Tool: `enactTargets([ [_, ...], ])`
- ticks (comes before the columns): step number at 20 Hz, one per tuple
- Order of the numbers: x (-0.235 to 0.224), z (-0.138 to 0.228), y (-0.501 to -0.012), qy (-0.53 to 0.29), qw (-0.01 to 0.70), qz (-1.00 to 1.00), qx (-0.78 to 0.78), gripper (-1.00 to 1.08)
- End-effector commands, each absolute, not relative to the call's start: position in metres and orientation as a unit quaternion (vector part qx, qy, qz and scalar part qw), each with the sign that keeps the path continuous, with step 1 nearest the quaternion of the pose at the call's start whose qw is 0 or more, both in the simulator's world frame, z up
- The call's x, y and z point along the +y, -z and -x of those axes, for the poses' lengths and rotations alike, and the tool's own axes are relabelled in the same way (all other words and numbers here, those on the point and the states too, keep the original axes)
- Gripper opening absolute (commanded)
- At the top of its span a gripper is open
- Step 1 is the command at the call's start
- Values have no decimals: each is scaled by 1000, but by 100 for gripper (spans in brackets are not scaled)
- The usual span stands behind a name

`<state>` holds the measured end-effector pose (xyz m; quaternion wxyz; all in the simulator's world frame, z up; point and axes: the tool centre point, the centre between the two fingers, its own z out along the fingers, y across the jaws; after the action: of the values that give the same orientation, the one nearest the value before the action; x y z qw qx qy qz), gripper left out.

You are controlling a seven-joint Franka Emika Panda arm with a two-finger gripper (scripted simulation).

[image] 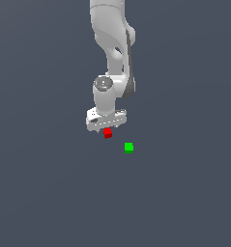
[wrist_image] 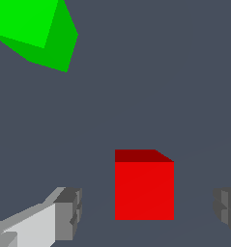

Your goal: Stack the red cube on top of the green cube.

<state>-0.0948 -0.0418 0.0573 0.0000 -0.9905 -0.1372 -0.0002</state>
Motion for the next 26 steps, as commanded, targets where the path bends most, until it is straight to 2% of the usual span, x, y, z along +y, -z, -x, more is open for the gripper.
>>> enactTargets([
  [1,-42,95,-47,0,0,991,-137,100],
  [11,-42,95,-20,0,0,990,-138,100],
  [12,-42,95,-20,0,0,990,-138,-100],
  [26,-43,95,-24,0,0,991,-137,-100],
])
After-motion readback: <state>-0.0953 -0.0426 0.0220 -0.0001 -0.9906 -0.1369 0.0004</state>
